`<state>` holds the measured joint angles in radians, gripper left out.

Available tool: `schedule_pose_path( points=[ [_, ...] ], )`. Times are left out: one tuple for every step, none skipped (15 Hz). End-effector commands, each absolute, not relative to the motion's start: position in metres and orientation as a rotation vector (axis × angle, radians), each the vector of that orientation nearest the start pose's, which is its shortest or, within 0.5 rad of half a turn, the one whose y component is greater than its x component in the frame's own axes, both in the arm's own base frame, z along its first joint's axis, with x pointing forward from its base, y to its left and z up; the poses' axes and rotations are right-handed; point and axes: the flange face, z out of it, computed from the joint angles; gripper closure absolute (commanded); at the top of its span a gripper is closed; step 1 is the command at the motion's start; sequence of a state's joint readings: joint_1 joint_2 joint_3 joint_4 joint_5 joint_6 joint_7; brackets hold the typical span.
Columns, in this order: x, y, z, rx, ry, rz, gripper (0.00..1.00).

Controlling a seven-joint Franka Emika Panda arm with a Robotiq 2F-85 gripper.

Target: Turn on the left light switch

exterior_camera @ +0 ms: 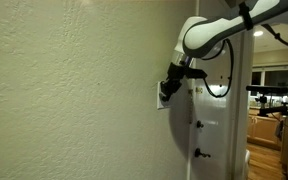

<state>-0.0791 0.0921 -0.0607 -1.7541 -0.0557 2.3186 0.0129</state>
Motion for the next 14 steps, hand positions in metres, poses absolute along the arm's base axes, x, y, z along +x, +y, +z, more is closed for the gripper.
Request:
schedule_pose_path(
  points=[
    [0.624,-0.089,0.57,-3.123,0.153,-0.781,0.93],
    [0.624,-0.089,0.57,-3.124,0.148,-0.779,0.95],
    [0.623,-0.088,0.569,-3.123,0.14,-0.776,0.92],
    [0.622,-0.088,0.569,-3.123,0.137,-0.77,0.92],
    [0.617,-0.086,0.571,-3.123,0.124,-0.757,0.93],
    [0.611,-0.084,0.573,-3.126,0.103,-0.743,0.93],
    [0.605,-0.083,0.576,-3.13,0.084,-0.735,0.93],
    [0.601,-0.083,0.579,-3.132,0.065,-0.739,0.93],
    [0.597,-0.082,0.583,-3.134,0.046,-0.742,0.93],
    [0.594,-0.083,0.586,-3.142,0.04,-0.746,0.93],
    [0.591,-0.083,0.59,-3.144,0.03,-0.756,0.93],
    [0.588,-0.083,0.593,-3.141,0.021,-0.764,0.93],
    [0.586,-0.082,0.598,-3.14,0.017,-0.772,0.93],
    [0.584,-0.082,0.602,-3.14,0.012,-0.786,0.93]
  ],
)
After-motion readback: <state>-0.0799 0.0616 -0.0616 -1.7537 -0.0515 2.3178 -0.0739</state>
